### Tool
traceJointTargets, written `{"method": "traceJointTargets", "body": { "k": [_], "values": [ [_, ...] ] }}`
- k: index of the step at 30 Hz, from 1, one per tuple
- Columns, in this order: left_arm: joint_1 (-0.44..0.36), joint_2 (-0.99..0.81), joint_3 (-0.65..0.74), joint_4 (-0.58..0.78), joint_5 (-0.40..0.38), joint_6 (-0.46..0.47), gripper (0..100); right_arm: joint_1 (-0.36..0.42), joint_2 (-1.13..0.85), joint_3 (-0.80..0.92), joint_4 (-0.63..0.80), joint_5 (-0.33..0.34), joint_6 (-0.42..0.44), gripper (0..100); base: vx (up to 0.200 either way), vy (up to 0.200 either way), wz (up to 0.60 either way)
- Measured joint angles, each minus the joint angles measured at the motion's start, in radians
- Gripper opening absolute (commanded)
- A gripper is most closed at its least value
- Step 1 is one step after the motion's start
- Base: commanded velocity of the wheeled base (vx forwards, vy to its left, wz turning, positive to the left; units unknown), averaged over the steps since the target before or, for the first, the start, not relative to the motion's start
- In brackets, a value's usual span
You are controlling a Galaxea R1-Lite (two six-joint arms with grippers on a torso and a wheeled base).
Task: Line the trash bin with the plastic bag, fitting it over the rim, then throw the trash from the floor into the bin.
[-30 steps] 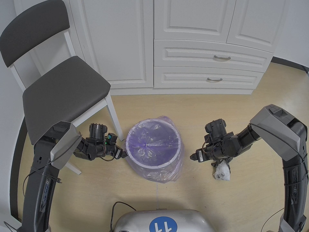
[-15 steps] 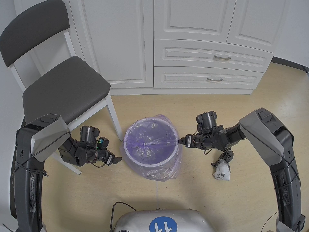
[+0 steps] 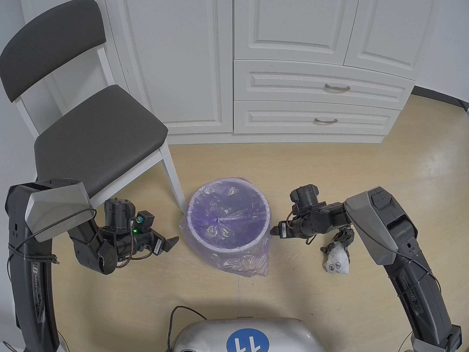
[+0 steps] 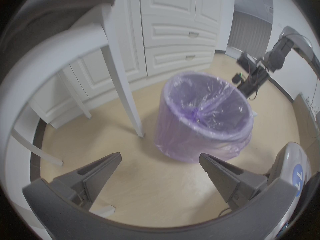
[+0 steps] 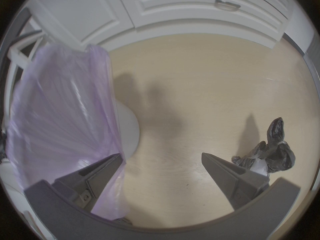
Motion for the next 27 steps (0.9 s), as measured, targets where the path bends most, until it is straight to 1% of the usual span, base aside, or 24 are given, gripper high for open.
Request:
{"method": "traceJointTargets", "body": {
  "k": [3,8,10,16,19,21,23,27],
  "values": [
    [-0.002,-0.012,0.058,-0.109,-0.002,-0.014,100,-0.009,0.032,-0.008,0.008,0.007,-0.019,100,0.0,0.0,0.0],
    [-0.017,-0.018,0.132,-0.267,-0.005,-0.09,100,-0.015,0.06,-0.012,0.017,0.016,-0.021,100,0.0,0.0,0.0],
    [-0.026,-0.019,0.162,-0.31,-0.006,-0.111,100,-0.019,0.065,-0.012,0.021,0.017,-0.015,100,0.0,0.0,0.0],
    [-0.043,-0.037,0.23,-0.35,0.019,-0.147,100,-0.024,0.047,-0.005,0.024,0.014,0.071,100,0.0,0.0,0.0],
    [-0.056,-0.058,0.257,-0.355,0.072,-0.203,100,-0.03,0.016,0.027,0.021,0.016,0.105,100,0.0,0.0,0.0],
    [-0.067,-0.07,0.268,-0.356,0.117,-0.246,100,-0.035,0.0,0.044,0.019,0.017,0.116,100,0.0,0.0,0.0],
    [-0.075,-0.08,0.276,-0.357,0.155,-0.269,100,-0.046,-0.021,0.065,0.013,0.017,0.124,100,0.0,0.0,0.0],
    [-0.082,-0.096,0.295,-0.371,0.18,-0.281,100,-0.074,-0.069,0.123,-0.029,0.018,0.134,100,0.0,0.0,0.0]
  ]
}}
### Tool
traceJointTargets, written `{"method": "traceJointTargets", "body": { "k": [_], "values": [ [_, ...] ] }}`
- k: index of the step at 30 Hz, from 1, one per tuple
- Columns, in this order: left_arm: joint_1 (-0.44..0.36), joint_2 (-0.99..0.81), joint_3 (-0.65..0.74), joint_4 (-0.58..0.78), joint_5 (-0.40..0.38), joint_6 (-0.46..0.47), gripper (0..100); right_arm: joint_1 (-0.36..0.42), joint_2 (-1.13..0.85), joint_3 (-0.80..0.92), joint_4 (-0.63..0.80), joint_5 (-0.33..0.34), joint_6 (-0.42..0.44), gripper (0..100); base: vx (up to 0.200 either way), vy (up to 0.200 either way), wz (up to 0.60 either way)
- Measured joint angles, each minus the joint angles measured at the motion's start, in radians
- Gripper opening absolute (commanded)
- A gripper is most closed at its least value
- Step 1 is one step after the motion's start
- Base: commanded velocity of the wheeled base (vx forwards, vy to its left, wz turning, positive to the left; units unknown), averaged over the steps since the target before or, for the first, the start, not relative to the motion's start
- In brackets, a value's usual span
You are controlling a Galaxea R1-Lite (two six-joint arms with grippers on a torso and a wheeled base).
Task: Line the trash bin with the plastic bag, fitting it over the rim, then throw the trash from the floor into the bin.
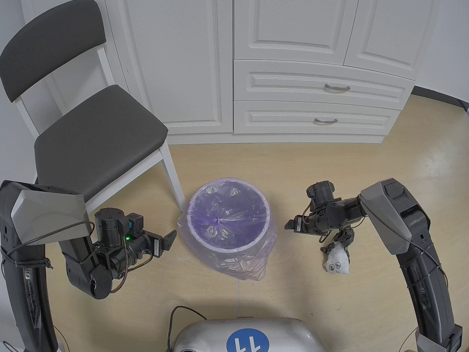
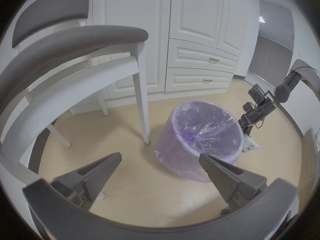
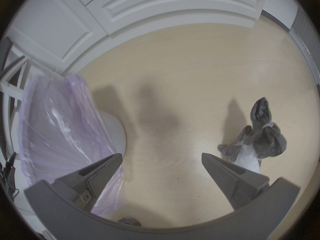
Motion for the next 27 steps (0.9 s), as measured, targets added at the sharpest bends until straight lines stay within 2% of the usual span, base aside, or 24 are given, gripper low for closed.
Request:
{"method": "traceJointTargets", "body": {
  "k": [8,15,27],
  "values": [
    [0.007,0.005,0.035,-0.081,0.008,-0.004,100,-0.048,-0.109,0.268,-0.265,0.016,-0.029,100,0.0,0.0,0.0],
    [0.014,0.033,0.048,-0.11,0.01,-0.005,100,-0.07,-0.199,0.6,-0.71,0.034,-0.146,100,0.0,0.0,0.0],
    [0.049,0.122,0.036,-0.132,0.01,-0.006,100,-0.082,-0.212,1.018,-1.451,0.042,-0.333,100,0.0,0.0,0.0]
  ]
}}
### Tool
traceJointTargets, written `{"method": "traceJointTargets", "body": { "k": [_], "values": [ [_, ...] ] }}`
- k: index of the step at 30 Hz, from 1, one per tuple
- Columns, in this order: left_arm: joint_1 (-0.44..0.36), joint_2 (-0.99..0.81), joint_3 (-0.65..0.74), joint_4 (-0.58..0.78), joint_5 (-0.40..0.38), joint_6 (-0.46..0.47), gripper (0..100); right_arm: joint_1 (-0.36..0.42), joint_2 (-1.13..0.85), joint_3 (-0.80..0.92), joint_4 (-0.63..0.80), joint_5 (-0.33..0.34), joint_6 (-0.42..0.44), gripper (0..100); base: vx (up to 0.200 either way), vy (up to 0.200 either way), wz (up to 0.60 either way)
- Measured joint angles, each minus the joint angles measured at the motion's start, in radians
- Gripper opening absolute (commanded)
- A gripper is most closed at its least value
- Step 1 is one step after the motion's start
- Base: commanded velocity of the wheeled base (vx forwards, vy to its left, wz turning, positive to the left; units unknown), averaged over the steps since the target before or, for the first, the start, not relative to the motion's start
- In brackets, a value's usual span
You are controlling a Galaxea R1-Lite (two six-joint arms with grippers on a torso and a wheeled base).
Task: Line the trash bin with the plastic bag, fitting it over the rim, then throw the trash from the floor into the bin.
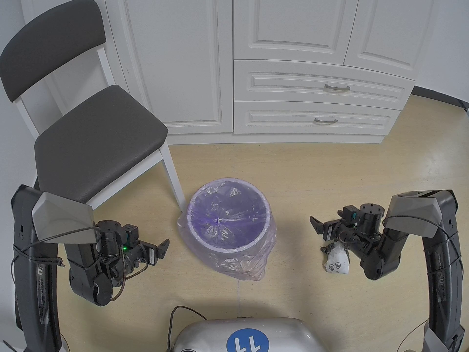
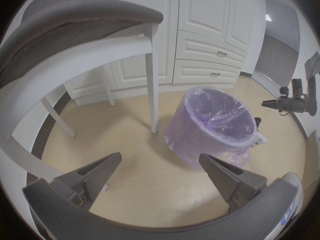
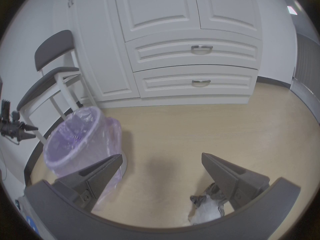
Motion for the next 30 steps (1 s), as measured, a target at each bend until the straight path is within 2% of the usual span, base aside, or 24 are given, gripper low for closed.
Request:
{"method": "traceJointTargets", "body": {
  "k": [3,7,14,21,24,30],
  "values": [
    [0.007,0.042,-0.011,-0.004,0.0,0.001,100,0.0,0.02,0.078,-0.066,-0.001,-0.028,100,0.0,0.0,0.0],
    [0.017,0.102,-0.033,-0.008,0.0,0.003,100,-0.002,0.046,0.126,-0.07,-0.007,-0.047,100,0.0,0.0,0.0],
    [0.03,0.177,-0.06,-0.01,0.0,0.005,100,0.009,0.075,0.149,-0.071,-0.103,-0.063,100,0.0,0.0,0.0],
    [0.036,0.201,-0.071,-0.009,0.001,0.003,100,0.046,0.089,0.176,-0.071,-0.114,-0.059,100,0.0,0.0,0.0],
    [0.037,0.205,-0.076,-0.009,0.0,0.002,100,0.049,0.091,0.177,-0.071,-0.118,-0.044,100,0.0,0.0,0.0],
    [0.038,0.21,-0.08,-0.009,0.001,0.001,100,0.049,0.09,0.175,-0.071,-0.111,0.04,100,0.0,0.0,0.0]
  ]
}}
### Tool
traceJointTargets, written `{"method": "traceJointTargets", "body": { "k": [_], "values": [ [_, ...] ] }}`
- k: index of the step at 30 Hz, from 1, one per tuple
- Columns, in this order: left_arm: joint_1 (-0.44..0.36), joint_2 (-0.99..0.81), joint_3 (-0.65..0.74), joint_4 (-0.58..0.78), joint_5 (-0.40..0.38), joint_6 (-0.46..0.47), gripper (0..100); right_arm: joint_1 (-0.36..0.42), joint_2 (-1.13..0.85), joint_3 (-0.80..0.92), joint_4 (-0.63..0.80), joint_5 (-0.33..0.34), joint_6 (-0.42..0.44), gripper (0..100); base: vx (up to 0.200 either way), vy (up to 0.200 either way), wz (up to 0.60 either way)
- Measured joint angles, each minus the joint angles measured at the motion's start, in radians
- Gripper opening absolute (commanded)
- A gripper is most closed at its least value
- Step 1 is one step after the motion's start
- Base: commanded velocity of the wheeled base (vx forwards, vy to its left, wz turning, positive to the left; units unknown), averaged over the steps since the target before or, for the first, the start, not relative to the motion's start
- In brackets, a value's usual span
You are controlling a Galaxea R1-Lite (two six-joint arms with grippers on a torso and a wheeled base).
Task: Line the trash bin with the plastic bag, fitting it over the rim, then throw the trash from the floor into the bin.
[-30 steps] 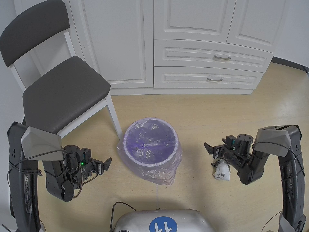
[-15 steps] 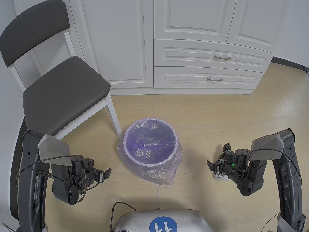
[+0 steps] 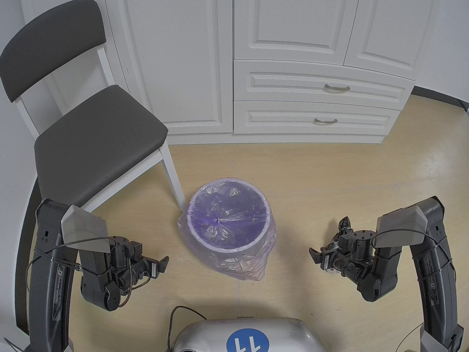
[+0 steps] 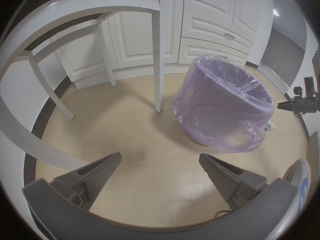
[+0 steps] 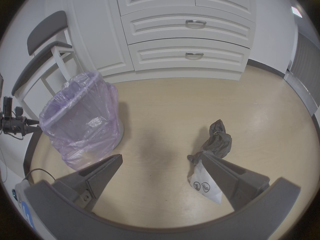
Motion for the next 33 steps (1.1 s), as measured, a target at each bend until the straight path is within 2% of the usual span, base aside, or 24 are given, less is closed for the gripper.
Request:
{"method": "traceJointTargets", "body": {
  "k": [10,18,23,33],
  "values": [
    [0.01,-0.038,0.019,0.0,0.001,-0.005,100,-0.01,-0.051,0.018,0.001,0.005,0.009,100,0.0,0.0,0.0],
    [-0.022,-0.251,0.171,0.005,-0.003,-0.008,100,0.003,-0.205,0.087,0.119,0.0,-0.021,100,0.0,0.0,0.0],
    [-0.072,-0.432,0.289,0.007,-0.001,-0.01,100,0.019,-0.378,0.147,0.249,-0.006,-0.049,100,0.0,0.0,0.0],
    [-0.109,-0.779,0.446,0.021,0.01,0.0,100,0.022,-0.727,0.218,0.648,-0.043,-0.044,100,0.0,0.0,0.0]
  ]
}}
